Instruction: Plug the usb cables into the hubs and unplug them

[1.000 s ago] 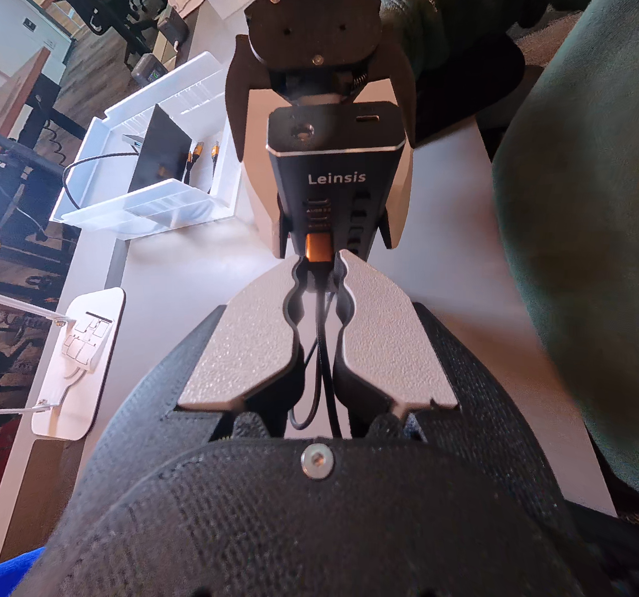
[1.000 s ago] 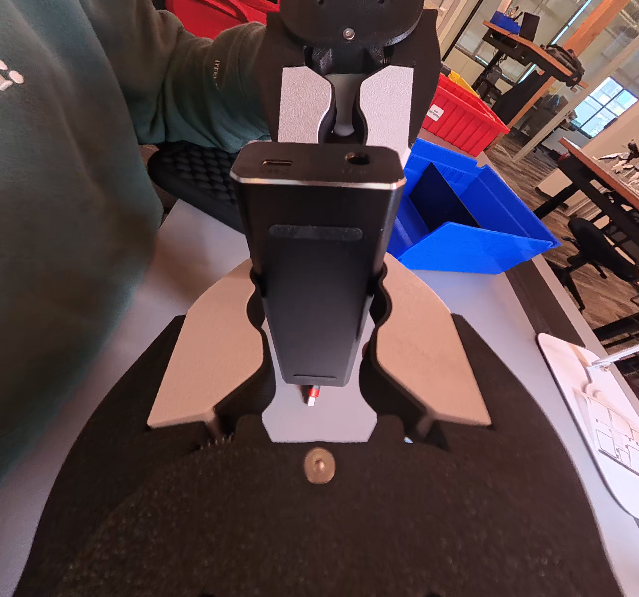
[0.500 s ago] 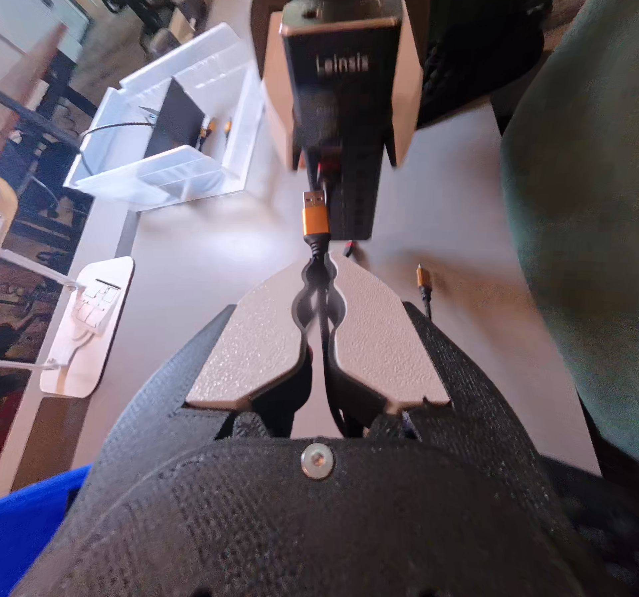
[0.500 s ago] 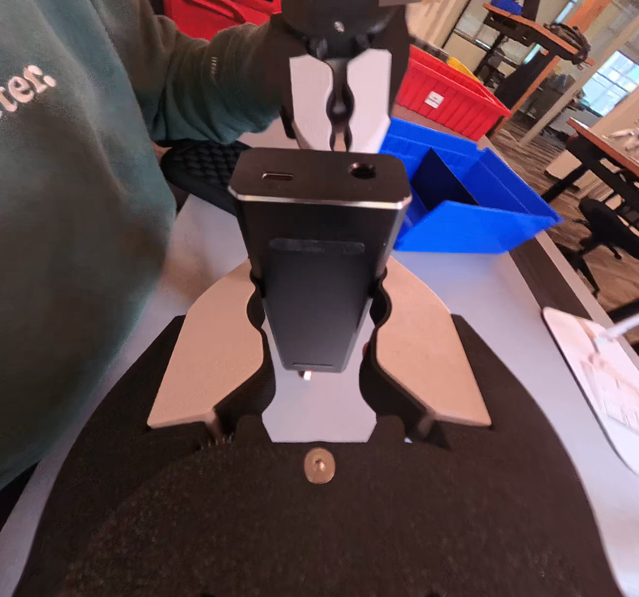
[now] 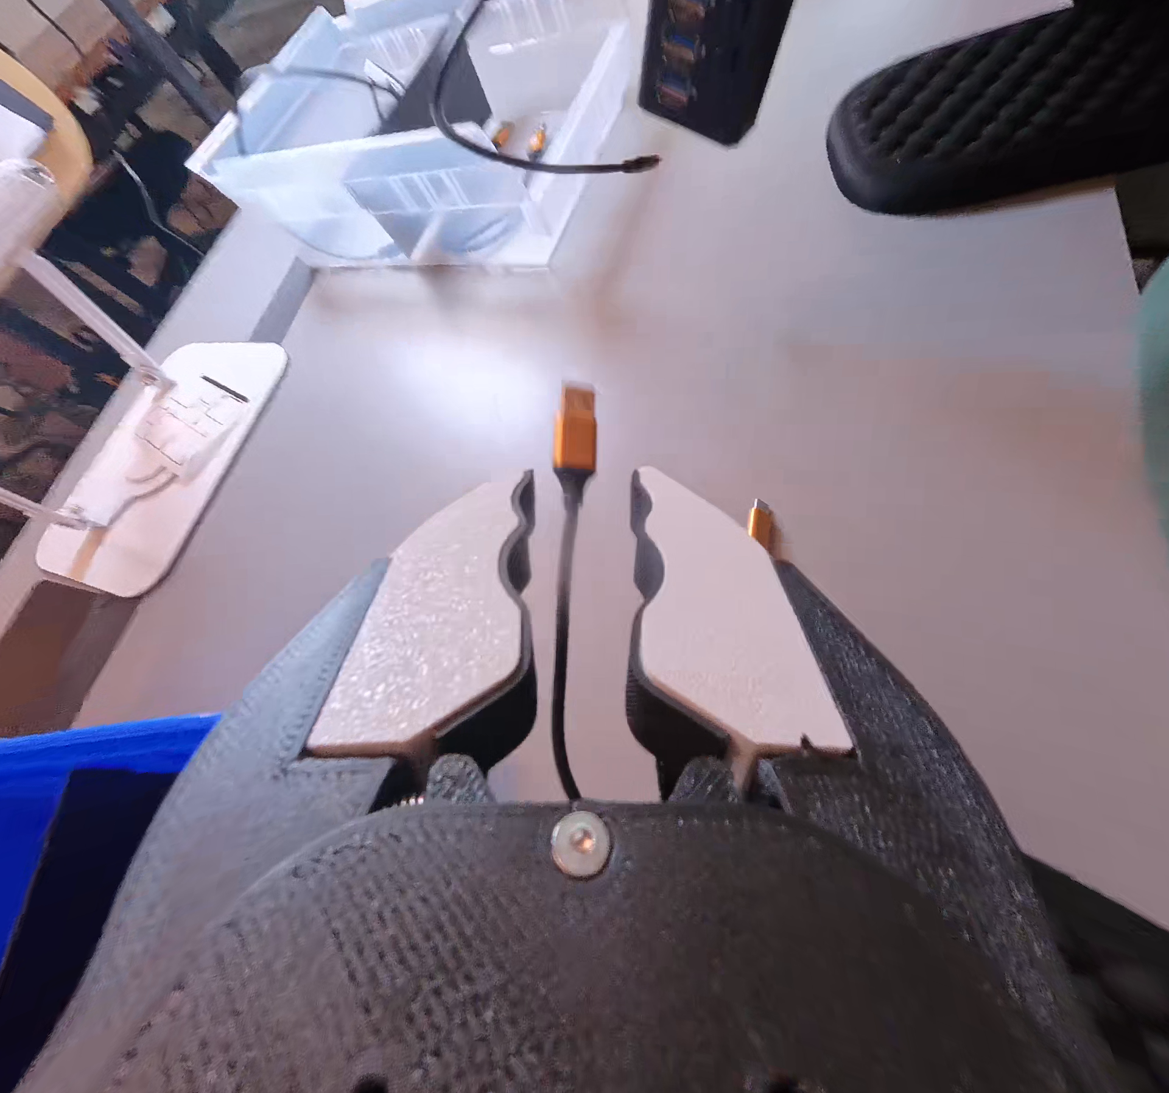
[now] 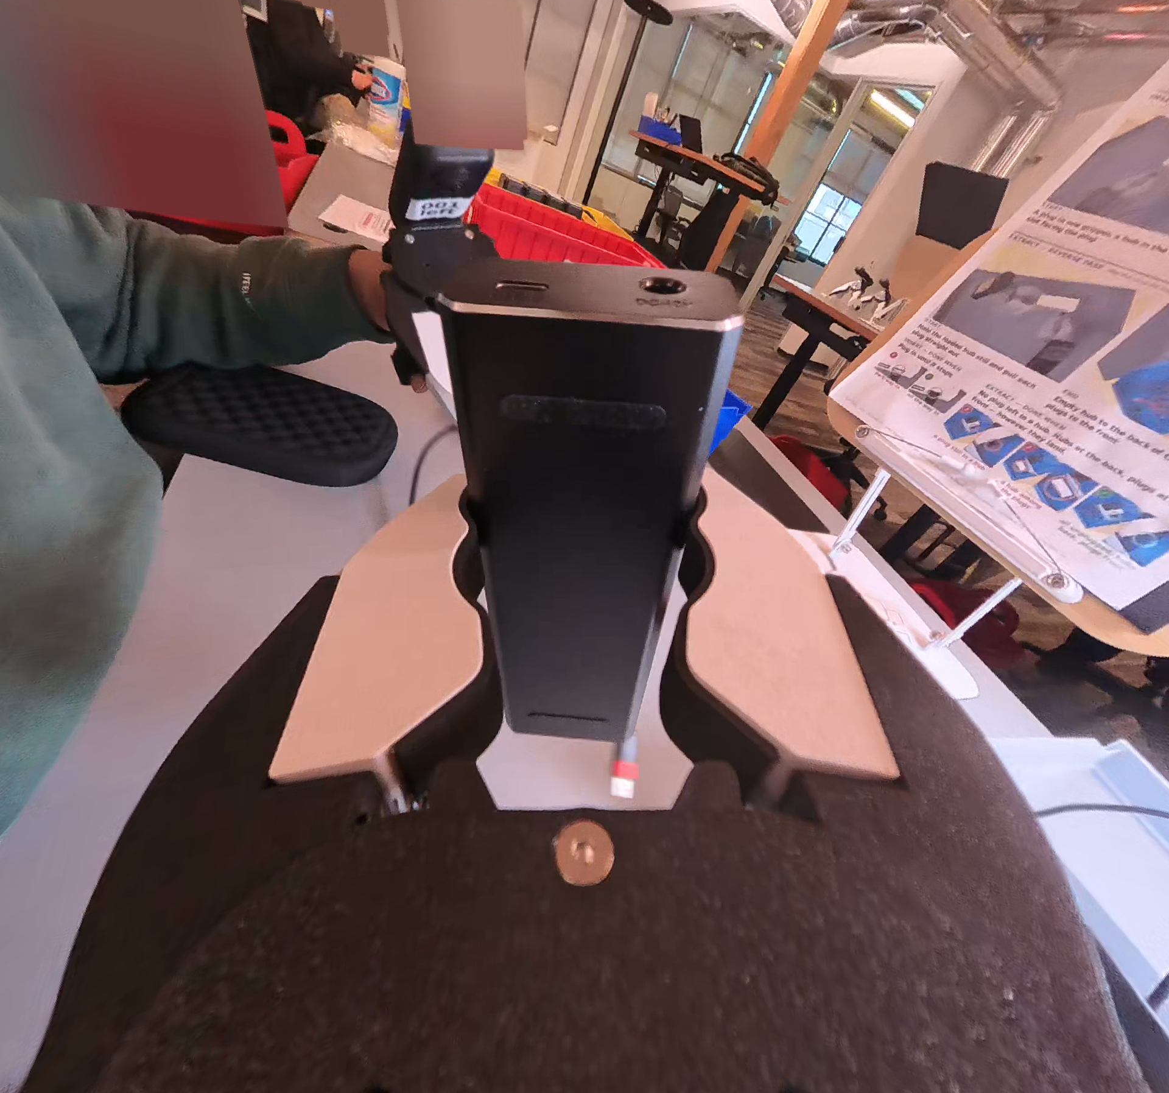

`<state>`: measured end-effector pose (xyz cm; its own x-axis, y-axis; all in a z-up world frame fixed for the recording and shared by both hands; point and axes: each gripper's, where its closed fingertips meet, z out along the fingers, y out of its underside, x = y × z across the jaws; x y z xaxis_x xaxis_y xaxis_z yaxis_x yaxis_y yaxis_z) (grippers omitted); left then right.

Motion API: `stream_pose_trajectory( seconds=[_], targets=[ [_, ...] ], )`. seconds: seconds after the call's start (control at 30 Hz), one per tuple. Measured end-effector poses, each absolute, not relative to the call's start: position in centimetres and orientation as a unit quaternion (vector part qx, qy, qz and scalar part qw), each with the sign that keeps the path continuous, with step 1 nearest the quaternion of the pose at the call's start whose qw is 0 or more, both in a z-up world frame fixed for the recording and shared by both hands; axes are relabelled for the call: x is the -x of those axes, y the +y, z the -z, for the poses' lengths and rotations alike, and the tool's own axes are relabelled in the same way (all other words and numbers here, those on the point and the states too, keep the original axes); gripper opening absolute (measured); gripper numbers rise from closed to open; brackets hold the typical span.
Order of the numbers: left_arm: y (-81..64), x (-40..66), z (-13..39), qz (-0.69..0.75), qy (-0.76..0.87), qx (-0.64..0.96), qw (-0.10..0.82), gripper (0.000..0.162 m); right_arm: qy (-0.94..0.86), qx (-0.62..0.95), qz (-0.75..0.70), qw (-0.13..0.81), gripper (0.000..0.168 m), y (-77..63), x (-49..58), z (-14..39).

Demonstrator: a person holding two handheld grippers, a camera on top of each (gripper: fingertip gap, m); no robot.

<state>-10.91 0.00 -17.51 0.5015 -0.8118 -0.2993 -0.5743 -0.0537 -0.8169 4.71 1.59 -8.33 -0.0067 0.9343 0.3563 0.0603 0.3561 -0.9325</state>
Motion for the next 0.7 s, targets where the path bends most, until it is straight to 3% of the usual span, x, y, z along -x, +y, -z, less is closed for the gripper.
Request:
stream_pose_trajectory(
  seconds=[0.17,0.3,0.37,0.43,0.47,0.7],
  targets=[
    [-0.7,8.3,11.6,0.151,0.489,0.646,0.566,0.04,-0.622,0.409,-0.388,0.544,0.061,0.9,-2.6,10.5],
    [-1.2,4.1,13.3,0.119,0.562,0.63,0.523,0.04,-0.65,0.394,-0.406,0.507,0.061,-0.7,-0.4,12.7],
    [-1.0,2.2,14.9,0.09,0.598,0.614,0.507,0.036,-0.666,0.389,-0.399,0.495,0.061,-1.5,0.3,13.6],
    [-1.1,0.9,16.0,0.096,0.613,0.609,0.494,0.022,-0.677,0.385,-0.399,0.484,0.061,-2.2,0.7,14.3],
    [-0.8,0.9,16.0,0.083,0.61,0.604,0.506,0.007,-0.681,0.385,-0.401,0.476,0.061,-2.5,0.7,14.6],
    [-2.1,1.6,15.4,0.159,0.574,0.621,0.509,0.005,-0.653,0.402,-0.437,0.47,0.061,-2.8,1.1,14.9]
  ],
)
